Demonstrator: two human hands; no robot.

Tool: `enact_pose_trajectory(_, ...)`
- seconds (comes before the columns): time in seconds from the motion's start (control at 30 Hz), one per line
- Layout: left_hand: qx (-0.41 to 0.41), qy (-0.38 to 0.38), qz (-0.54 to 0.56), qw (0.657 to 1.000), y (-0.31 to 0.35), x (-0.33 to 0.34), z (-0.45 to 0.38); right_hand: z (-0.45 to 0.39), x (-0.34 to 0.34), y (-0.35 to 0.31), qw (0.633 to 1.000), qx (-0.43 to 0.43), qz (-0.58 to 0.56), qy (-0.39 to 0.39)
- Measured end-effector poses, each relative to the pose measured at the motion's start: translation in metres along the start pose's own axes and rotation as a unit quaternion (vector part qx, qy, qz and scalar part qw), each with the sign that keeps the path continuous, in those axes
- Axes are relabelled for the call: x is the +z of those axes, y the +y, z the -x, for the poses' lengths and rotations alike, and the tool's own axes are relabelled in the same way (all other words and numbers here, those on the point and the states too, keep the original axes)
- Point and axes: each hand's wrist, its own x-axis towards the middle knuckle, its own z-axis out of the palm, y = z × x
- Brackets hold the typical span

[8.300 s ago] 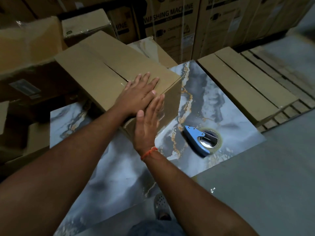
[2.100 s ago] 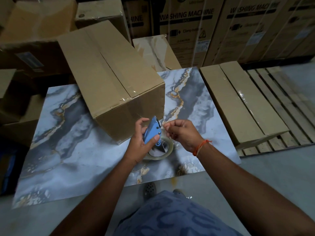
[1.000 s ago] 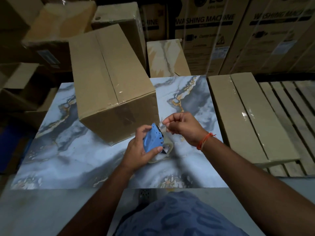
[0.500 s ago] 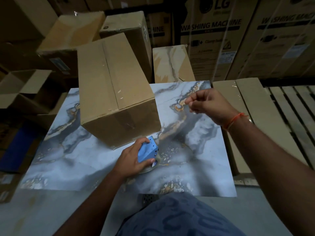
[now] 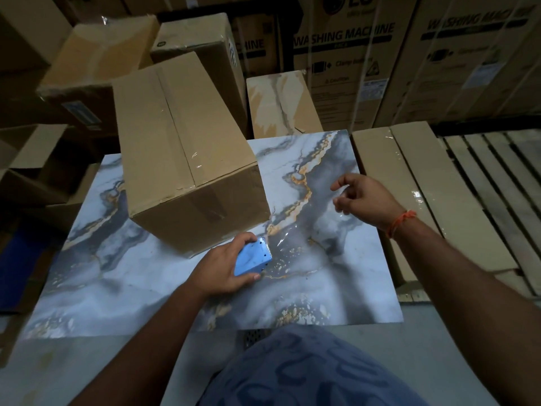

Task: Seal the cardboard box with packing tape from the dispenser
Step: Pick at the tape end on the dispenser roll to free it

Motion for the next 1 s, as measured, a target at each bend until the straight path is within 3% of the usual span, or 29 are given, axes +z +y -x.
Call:
enact_pose_trajectory(0.2,0.024,-0.036,-0.045,0.998,0.0,0.008,0.0,0.009,0.012,0.029,0.999,0.042,0.008,-0.015)
enact_pose_trajectory(0.7,0.063,-0.169,-0.177,0.968,0.061,0.024,-0.048,0.052,0.026,0.11,0.986,0.147,-0.022,0.074)
enact_pose_trajectory(1.0,0.051,-0.195,-0.252,0.947,0.097,0.043,-0.062,0.065,0.024,0.145,0.98,0.166,-0.042,0.1)
